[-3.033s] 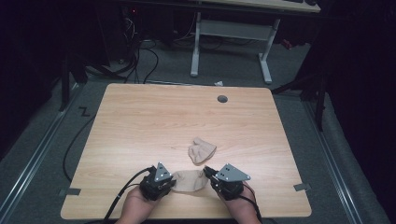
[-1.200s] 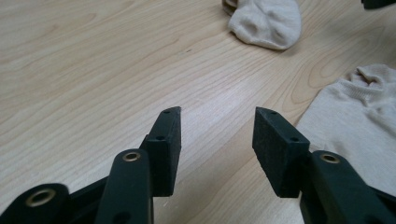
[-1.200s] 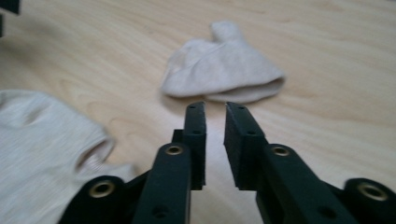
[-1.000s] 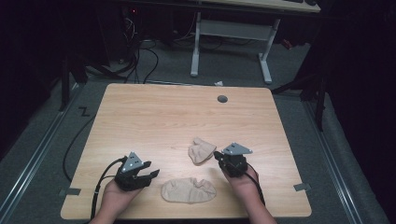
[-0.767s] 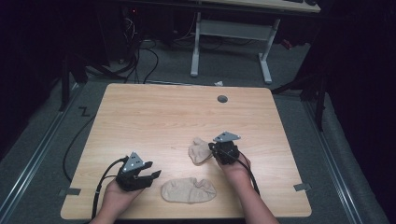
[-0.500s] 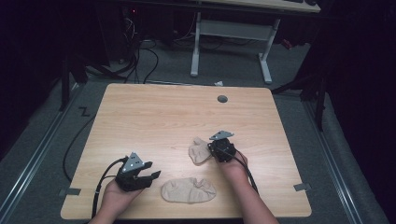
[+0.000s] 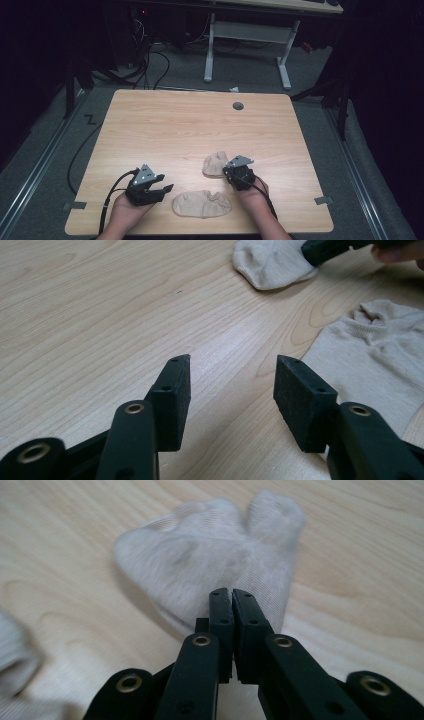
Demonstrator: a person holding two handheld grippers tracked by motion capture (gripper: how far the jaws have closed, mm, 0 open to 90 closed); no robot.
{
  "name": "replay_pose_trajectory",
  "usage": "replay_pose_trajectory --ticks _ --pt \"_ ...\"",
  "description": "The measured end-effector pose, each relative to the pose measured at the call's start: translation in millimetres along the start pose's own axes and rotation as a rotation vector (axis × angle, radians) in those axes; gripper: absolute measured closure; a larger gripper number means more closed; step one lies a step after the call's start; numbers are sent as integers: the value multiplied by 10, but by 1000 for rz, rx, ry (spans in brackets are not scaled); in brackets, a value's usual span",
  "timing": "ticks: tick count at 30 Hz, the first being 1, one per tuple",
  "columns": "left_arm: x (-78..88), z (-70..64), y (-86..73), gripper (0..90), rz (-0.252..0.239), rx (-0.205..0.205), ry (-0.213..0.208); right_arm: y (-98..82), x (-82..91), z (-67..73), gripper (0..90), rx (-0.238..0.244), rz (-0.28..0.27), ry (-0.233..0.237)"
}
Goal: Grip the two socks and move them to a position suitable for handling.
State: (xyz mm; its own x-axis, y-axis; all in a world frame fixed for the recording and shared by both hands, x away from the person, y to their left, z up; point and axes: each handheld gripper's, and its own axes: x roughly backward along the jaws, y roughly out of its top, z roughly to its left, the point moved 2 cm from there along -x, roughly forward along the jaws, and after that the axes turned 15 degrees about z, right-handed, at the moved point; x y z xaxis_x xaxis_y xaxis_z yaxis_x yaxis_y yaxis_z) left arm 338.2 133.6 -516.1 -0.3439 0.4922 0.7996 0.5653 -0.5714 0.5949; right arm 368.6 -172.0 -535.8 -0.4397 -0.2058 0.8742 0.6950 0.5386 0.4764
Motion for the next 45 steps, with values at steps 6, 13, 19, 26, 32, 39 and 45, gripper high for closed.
replay_pose_trajectory --ticks 6,13,19,26,32,39,45 --pt "-24 -25 6 493 7 -3 0 -155 80 67 874 5 -13 18" --pt "-10 -21 4 493 4 -4 5 -41 159 149 811 15 -69 20" --pt "-5 -14 -6 492 6 -2 3 200 171 353 765 67 -104 43" --pt "15 -5 -28 492 2 4 5 340 -23 430 611 96 -44 59" --pt "16 -6 -31 492 5 0 2 347 -117 405 552 95 -9 44" --pt "10 -4 -33 492 8 3 -3 326 -170 381 767 85 -1 42" --pt "-4 -13 -28 493 8 1 -6 314 -130 371 845 87 -27 17"
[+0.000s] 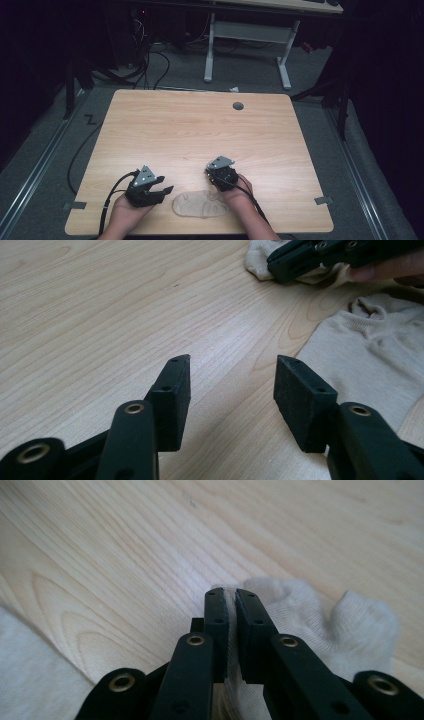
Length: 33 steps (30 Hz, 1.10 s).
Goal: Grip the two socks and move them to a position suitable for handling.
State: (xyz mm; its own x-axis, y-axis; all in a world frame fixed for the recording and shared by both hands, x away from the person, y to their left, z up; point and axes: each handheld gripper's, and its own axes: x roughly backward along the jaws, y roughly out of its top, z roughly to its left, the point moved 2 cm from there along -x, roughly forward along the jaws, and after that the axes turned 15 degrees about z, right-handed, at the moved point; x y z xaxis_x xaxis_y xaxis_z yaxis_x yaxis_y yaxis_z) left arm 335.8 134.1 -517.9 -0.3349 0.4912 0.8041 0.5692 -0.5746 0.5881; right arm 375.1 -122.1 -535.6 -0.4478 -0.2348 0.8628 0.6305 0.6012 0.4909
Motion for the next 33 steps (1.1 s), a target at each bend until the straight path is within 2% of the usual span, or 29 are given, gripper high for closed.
replay_pose_trajectory --ticks 1,4,5,6,8,9,10,13,14,16,20,21,22,25,28,30,32,33 --pt "0 0 0 493 0 0 0 0 0 0 845 0 0 0" --pt "5 -5 7 493 -3 -1 1 4 207 -42 843 -27 -95 5" --pt "5 -5 7 493 -3 -1 1 4 207 -42 843 -27 -95 5" --pt "3 -7 9 493 -2 -2 0 0 269 -61 843 -38 -119 7" --pt "-1 -16 16 493 -2 -2 0 -28 447 -112 840 -76 -188 29" --pt "-1 -16 16 493 -2 -2 0 -28 447 -112 840 -76 -188 29" --pt "-4 -23 24 493 -3 -5 -1 -58 557 -141 839 -93 -227 18" --pt "-14 -38 47 493 -6 -9 -3 -118 660 -206 835 -120 -268 3" --pt "-14 -38 47 494 -6 -9 -3 -118 660 -206 835 -120 -268 3" --pt "-28 -46 75 494 -9 -13 -5 -215 701 -296 831 -165 -281 6" --pt "-47 -54 111 494 -12 -12 -9 -306 708 -364 805 -191 -277 -2" --pt "-58 -56 125 494 -14 -14 -9 -350 704 -393 799 -209 -273 2" --pt "-72 -62 145 494 -12 -15 -12 -420 698 -450 795 -216 -266 -19" --pt "-87 -71 163 494 -10 -18 -15 -503 709 -502 782 -241 -256 -29" --pt "-119 -83 209 494 -10 -26 -21 -699 767 -597 735 -280 -237 -72" --pt "-128 -88 223 494 -10 -30 -25 -738 782 -615 721 -291 -235 -79" --pt "-140 -100 242 494 -11 -38 -25 -839 832 -653 686 -300 -226 -118" --pt "-144 -101 247 494 -12 -38 -28 -903 881 -664 683 -324 -227 -134"
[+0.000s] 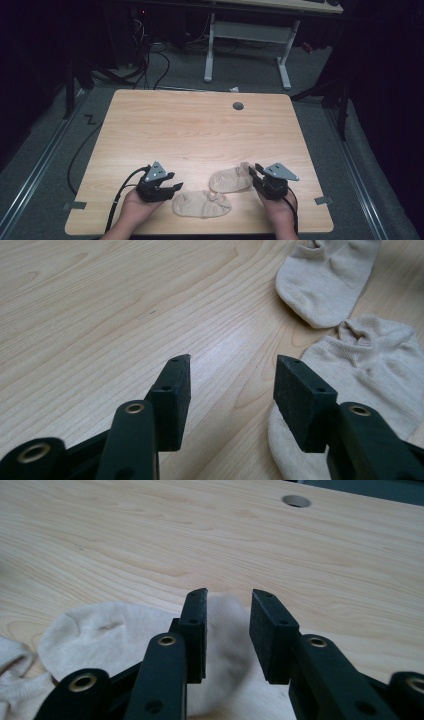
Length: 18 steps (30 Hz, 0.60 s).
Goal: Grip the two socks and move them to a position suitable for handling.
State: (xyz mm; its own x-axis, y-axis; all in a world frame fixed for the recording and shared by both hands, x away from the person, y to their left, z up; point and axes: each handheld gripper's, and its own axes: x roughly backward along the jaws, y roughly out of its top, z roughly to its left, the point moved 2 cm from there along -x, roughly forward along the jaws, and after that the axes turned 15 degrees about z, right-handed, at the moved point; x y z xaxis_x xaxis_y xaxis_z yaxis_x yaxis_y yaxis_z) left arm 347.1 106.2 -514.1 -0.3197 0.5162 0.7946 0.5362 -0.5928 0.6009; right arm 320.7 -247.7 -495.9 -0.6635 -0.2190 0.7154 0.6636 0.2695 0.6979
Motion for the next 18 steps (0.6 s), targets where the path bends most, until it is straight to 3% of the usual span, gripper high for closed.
replay_pose_trajectory --ticks 5,8,9,11,14,18 --pt "-13 3 13 495 2 5 -9 -42 55 28 732 18 9 4" --pt "-8 13 12 495 1 9 -5 -69 -23 119 818 61 63 63" --pt "-4 14 9 495 2 11 -1 -79 -105 195 857 91 106 104" --pt "-1 14 7 495 4 10 0 -82 -144 238 867 110 126 110" --pt "6 8 -1 495 6 8 8 -97 -312 396 880 172 211 138" --pt "10 22 -10 495 5 16 7 -102 -392 464 879 192 245 140"
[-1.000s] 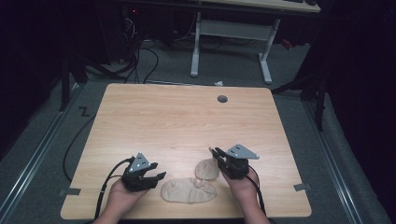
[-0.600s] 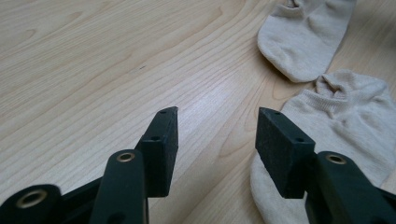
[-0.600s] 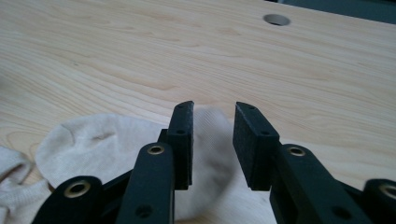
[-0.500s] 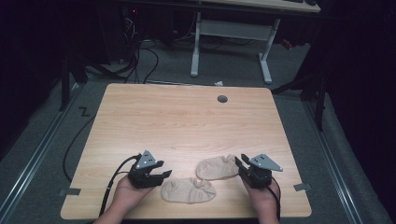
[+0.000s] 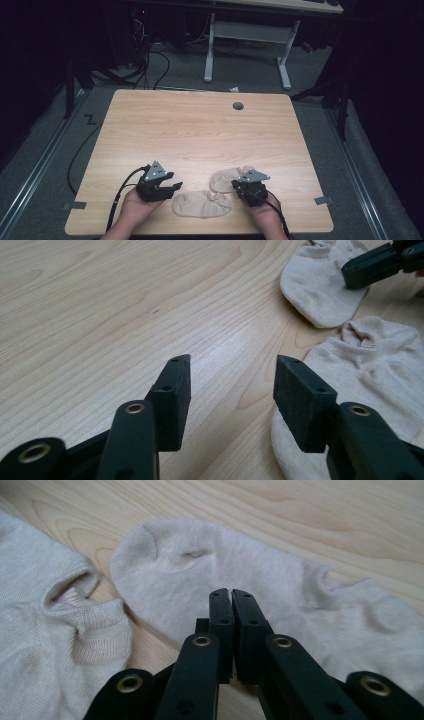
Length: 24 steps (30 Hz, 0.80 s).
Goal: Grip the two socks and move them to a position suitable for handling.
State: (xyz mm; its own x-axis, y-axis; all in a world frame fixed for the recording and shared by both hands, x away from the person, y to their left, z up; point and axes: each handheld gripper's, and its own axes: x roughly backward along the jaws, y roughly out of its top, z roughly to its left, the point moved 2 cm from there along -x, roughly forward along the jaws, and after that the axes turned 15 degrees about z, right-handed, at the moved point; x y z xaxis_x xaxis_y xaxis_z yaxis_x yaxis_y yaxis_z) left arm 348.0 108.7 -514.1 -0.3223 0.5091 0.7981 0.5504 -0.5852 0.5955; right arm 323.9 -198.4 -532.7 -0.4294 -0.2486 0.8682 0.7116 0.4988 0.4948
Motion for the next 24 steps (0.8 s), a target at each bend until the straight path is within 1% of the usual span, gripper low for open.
replay_pose_trajectory --ticks 2,6,8,9,11,12,13,16,19,20,24 --pt "3 9 -4 496 -1 4 -2 9 -43 25 879 4 19 -5" --pt "6 25 -7 496 -6 14 -7 58 -87 35 879 6 18 -4" --pt "7 30 -8 496 -4 16 -9 119 -126 35 880 15 16 5" --pt "6 32 -8 496 -3 17 -8 119 -126 35 880 15 16 5" --pt "6 34 -9 496 -4 20 -6 183 -158 54 882 30 21 10" --pt "6 35 -10 496 -3 19 -6 255 -193 92 885 53 27 12" --pt "6 35 -11 496 -1 17 -5 255 -193 92 885 53 27 12" --pt "2 40 -12 496 0 18 -5 360 -245 176 889 99 33 15" --pt "0 48 -14 497 -1 20 -6 456 -301 278 890 121 30 33" --pt "-1 49 -14 497 0 19 -6 491 -322 332 891 135 26 41" --pt "-5 65 -10 497 -3 25 -5 581 -366 451 890 181 28 49"
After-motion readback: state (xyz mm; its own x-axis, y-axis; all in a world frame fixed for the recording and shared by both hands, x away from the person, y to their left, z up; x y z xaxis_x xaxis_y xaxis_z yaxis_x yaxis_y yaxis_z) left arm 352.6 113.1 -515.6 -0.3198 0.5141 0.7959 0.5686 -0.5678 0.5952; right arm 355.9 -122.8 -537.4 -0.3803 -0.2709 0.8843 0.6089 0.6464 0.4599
